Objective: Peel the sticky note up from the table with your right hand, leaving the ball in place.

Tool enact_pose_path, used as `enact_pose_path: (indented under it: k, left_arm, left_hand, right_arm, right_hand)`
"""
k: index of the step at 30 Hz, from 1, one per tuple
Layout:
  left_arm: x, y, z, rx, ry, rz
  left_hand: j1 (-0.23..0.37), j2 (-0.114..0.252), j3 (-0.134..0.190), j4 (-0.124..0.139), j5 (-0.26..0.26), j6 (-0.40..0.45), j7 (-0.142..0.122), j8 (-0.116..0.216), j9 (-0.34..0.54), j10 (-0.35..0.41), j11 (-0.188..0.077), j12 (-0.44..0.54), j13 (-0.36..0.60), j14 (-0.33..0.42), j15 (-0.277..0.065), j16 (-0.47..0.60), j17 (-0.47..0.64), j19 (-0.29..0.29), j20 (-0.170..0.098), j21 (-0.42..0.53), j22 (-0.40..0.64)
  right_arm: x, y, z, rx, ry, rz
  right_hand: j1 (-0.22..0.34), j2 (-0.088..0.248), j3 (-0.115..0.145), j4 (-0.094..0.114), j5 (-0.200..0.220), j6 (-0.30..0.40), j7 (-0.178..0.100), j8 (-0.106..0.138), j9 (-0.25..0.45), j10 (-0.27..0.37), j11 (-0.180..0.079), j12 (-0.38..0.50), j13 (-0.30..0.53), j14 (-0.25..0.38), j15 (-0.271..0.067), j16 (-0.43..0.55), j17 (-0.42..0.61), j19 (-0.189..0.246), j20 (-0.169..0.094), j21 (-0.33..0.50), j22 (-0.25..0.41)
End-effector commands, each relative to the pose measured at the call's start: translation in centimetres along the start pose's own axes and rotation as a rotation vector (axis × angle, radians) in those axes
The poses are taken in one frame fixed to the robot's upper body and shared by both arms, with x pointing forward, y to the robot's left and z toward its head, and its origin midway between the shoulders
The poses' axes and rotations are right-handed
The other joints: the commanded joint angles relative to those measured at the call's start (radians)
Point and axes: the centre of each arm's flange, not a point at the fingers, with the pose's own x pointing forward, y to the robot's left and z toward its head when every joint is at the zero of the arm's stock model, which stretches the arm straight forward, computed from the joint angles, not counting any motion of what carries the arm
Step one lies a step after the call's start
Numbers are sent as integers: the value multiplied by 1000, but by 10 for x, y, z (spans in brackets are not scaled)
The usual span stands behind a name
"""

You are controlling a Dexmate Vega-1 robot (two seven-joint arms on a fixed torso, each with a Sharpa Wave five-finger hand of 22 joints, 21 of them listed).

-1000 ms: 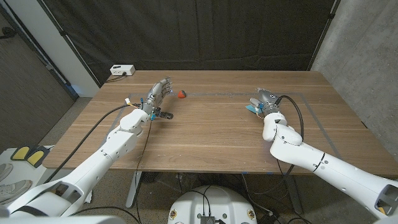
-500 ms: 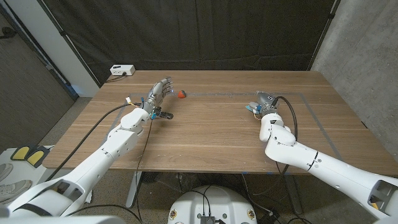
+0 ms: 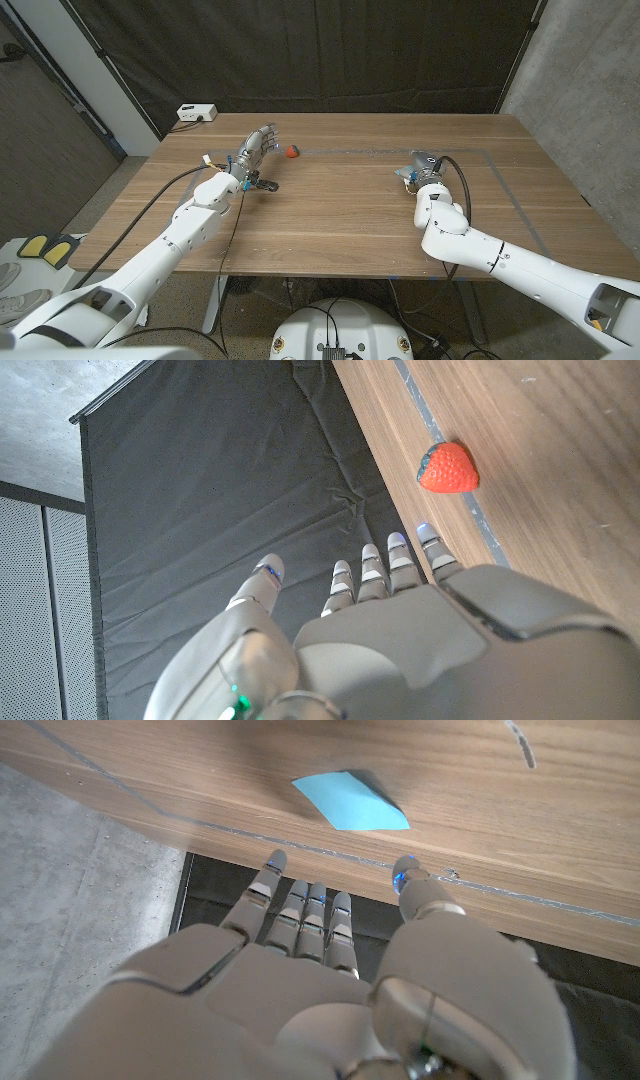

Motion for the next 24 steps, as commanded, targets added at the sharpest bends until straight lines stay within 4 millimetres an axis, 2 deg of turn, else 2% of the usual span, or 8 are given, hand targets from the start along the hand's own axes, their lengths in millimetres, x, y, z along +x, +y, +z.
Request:
enact_pose_path:
  k: [1, 6, 10, 16, 24]
  left_arm:
    - [3, -1, 2, 5, 2, -10]
    - [4, -1, 2, 5, 2, -11]
    - [4, -1, 2, 4, 2, -11]
    - [4, -2, 0, -2, 5, -13]
    - [5, -2, 0, -3, 5, -16]
  left_hand:
    - [-5, -1, 1, 8, -4, 4, 3, -1, 3, 3, 10, -3, 3, -8, 4, -6, 2, 1, 2, -4, 2]
    - [-7, -2, 1, 10, -4, 4, 5, -2, 3, 2, 12, -4, 3, -8, 5, -7, 2, 1, 2, -5, 3]
    - [-9, -1, 1, 12, -5, 4, 5, -2, 3, 3, 13, -5, 3, -8, 5, -7, 2, 1, 2, -6, 3]
    - [-12, -3, 0, 13, -5, 4, 5, -3, 3, 3, 13, -6, 3, -8, 6, -8, 3, 2, 2, -7, 3]
    - [-18, -4, -2, 18, -7, 7, 4, -3, 3, 6, 14, -6, 4, -8, 6, -8, 4, 2, 2, -9, 3]
  right_arm:
    - [0, 6, 2, -38, 13, 3]
    - [0, 9, 2, -52, 17, 13]
    - [-1, 12, 2, -68, 24, 12]
    - [-1, 14, 1, -76, 36, 15]
    - [0, 21, -1, -100, 48, 3]
  right_hand:
    - [38, -8, 5, -5, 9, 22, -3, 9, 5, 18, -2, 6, 2, 19, -11, 8, 0, 22, -3, 7, 3]
    - [72, -24, 1, -5, 14, 45, -7, 14, 5, 39, -7, 10, 2, 33, -13, 9, -1, 33, -2, 8, 3]
    - [111, -43, -10, 3, 22, 108, -18, 31, 4, 68, -14, 16, 2, 55, -25, 12, 2, 47, -5, 8, 3]
    - [135, -56, -19, 4, 27, 125, -24, 31, 3, 92, -20, 21, 3, 82, -38, 21, 7, 63, -12, 11, 3]
    - [199, -79, -23, 0, 40, 171, -32, 40, 3, 137, -30, 33, 6, 115, -58, 30, 14, 88, -20, 14, 4]
